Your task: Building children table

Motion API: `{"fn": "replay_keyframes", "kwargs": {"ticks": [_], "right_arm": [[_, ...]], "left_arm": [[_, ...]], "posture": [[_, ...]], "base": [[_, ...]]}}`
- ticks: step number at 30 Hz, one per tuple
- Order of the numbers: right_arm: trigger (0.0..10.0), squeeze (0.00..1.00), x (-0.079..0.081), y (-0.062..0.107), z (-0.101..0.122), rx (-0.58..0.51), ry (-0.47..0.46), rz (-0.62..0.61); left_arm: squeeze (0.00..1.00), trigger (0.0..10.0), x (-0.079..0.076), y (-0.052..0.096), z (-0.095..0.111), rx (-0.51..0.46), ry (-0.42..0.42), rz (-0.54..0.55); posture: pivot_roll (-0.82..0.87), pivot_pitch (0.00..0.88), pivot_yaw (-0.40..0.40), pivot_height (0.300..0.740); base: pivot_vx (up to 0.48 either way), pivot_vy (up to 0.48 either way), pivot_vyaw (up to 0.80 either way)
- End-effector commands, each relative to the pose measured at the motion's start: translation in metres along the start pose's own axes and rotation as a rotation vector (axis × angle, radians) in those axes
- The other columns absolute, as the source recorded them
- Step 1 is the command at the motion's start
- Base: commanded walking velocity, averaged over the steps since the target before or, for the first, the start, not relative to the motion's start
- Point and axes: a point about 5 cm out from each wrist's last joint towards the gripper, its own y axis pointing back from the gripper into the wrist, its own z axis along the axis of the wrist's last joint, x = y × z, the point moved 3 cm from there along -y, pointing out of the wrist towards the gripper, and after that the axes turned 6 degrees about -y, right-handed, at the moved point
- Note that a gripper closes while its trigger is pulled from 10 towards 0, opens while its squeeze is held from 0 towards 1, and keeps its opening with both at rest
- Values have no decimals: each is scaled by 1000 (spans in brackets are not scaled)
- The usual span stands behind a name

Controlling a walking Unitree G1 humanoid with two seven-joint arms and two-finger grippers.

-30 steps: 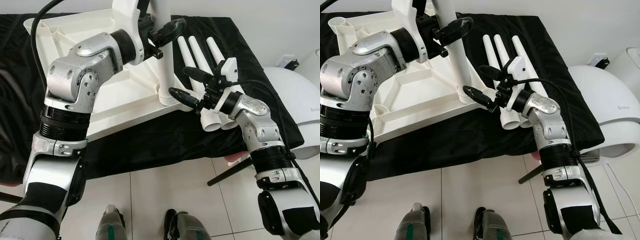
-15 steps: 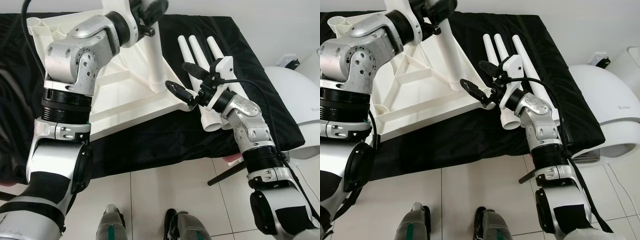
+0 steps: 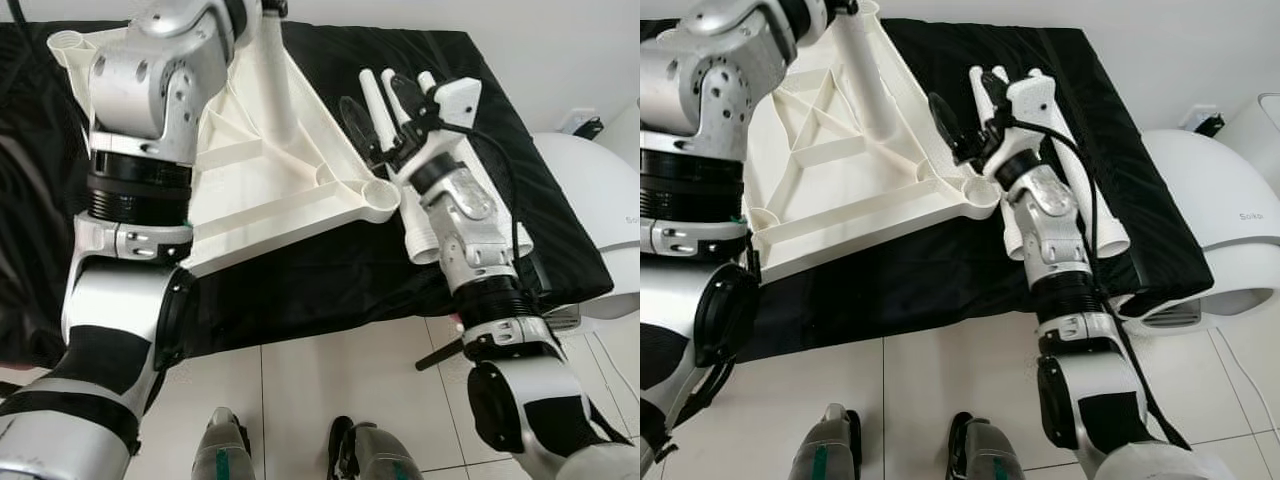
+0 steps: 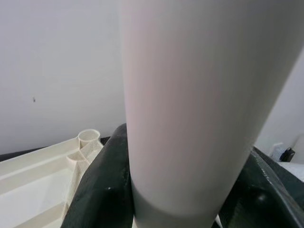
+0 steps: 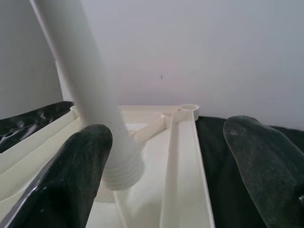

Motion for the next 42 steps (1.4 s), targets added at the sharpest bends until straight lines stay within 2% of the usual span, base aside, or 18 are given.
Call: {"fn": "replay_keyframes", "kwargs": {"ticks": [1, 4, 6, 9, 12, 17, 22, 31, 37, 42], "right_arm": [[10000, 0, 6, -4, -3, 7, -15, 28], [10000, 0, 9, -6, -4, 9, -21, 38], [10000, 0, 15, -15, -5, 2, -5, 40], [10000, 0, 16, -16, -5, 1, -2, 39], [10000, 0, 16, -24, -4, -2, 8, 36], [10000, 0, 16, -30, -4, 5, 26, 36], [10000, 0, 14, -36, -5, 25, 65, 14], [10000, 0, 17, -51, 2, 19, 124, 0], [10000, 0, 22, -59, 9, -1, 119, 11], [10000, 0, 31, -64, 9, -9, 76, 50]], "left_arm": [[0, 10000, -8, -2, 10, -27, -25, 9], [0, 10000, -11, -2, 11, -29, -26, 7], [0, 10000, -17, -4, 13, -34, -19, 0], [0, 10000, -18, -5, 14, -34, -16, -2], [0, 10000, -28, -5, 17, -36, -13, -23], [0, 10000, -35, -5, 21, -43, -12, -37], [0, 10000, -36, -6, 23, -50, -13, -49], [0, 10000, -4, -17, 28, -35, -10, -55], [0, 10000, 3, -17, 29, -31, -5, -59], [0, 10000, 6, -18, 32, -33, -5, -68]], "posture": [[125, 156, -71, 740], [125, 156, -71, 740], [126, 153, -72, 740], [128, 150, -72, 740], [132, 146, -73, 740], [136, 143, -74, 740], [138, 141, -74, 740], [139, 143, -69, 740], [140, 150, -70, 740], [146, 157, -74, 740]], "base": [[0, 0, 0], [0, 0, 0], [0, 0, 0], [0, 0, 0], [0, 0, 0], [0, 0, 0], [0, 0, 0], [0, 0, 0], [0, 0, 0], [0, 0, 0]]}}
